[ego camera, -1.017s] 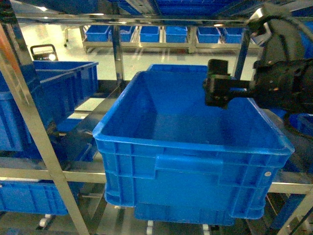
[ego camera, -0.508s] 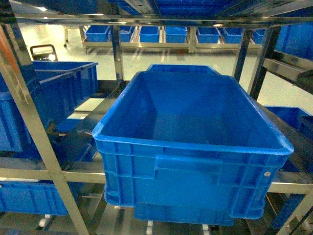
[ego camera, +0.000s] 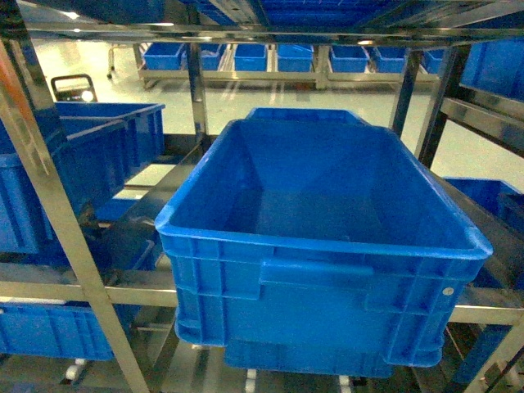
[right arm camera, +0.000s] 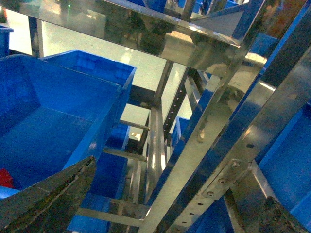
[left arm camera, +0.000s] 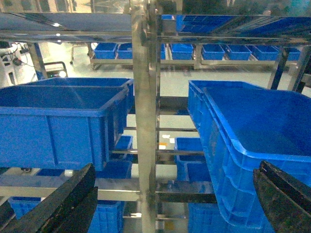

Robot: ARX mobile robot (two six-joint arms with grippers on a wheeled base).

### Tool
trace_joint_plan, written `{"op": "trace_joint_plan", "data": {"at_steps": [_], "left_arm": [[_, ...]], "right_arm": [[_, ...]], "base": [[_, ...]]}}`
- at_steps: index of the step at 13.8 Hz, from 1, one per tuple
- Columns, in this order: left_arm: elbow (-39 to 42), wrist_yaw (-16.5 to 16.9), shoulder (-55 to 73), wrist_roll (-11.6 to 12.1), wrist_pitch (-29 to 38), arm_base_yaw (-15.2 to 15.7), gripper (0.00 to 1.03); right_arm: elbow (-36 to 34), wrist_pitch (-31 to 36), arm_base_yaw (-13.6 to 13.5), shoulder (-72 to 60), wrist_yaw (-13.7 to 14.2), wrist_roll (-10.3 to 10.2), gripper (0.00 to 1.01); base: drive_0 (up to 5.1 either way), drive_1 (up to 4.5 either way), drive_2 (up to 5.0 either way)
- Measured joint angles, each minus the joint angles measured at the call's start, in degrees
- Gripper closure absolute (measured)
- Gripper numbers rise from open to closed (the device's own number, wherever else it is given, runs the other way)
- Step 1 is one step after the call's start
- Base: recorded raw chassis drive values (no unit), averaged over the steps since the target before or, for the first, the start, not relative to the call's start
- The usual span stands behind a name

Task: Pick red block from blue box to shelf

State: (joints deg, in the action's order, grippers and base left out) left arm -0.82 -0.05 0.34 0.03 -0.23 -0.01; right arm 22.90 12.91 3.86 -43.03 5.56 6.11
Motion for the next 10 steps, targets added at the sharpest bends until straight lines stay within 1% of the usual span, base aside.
{"op": "trace_joint_plan", "data": {"at_steps": [1,2,3,4,6,7,8,9,10], "left_arm": [[-0.02,0.02,-0.02,0.0,-0.02,0.0,0.05],[0.0,0.0,-0.02,0.0,0.0,0.0,0.05],[0.0,0.0,0.0,0.0,0.02,0.0,0.05],[-0.02,0.0,-0.02,0.0,0.0,0.0,0.05],[0.0,0.0,-0.02,0.0,0.02,0.0,0.05],[-0.02,0.0,-0.02,0.0,0.0,0.0,0.05],[0.0,0.02,-0.02,0.0,0.02,0.0,0.05],[-0.02,0.02,-0.02,0.0,0.0,0.0,0.05],[-0.02,0.04,-0.02,0.0,0.0,0.0,0.05]], "right_arm": [[-0.87,1.36,-0.11,0.46,1.01,2.4,0.03],[-1.9,1.51,-0.7,1.29,2.6,4.63,0.03],[-2.8,1.92,-0.85,1.53,3.43,6.25,0.03],[-2.8,2.05,-0.85,1.51,3.52,7.1,0.03],[-2.8,2.1,-0.85,1.51,3.58,7.52,0.03],[-3.3,4.22,-0.55,1.51,2.12,6.91,0.05],[-6.56,11.1,0.76,2.97,-6.16,2.1,0.19],[-9.33,11.54,-2.14,5.31,-5.86,-1.73,0.32],[-11.65,11.41,-4.28,7.06,-6.19,-3.65,0.46]], "base": [[0.0,0.0,0.0],[0.0,0.0,0.0],[0.0,0.0,0.0],[0.0,0.0,0.0],[0.0,0.0,0.0],[0.0,0.0,0.0],[0.0,0.0,0.0],[0.0,0.0,0.0],[0.0,0.0,0.0]]}}
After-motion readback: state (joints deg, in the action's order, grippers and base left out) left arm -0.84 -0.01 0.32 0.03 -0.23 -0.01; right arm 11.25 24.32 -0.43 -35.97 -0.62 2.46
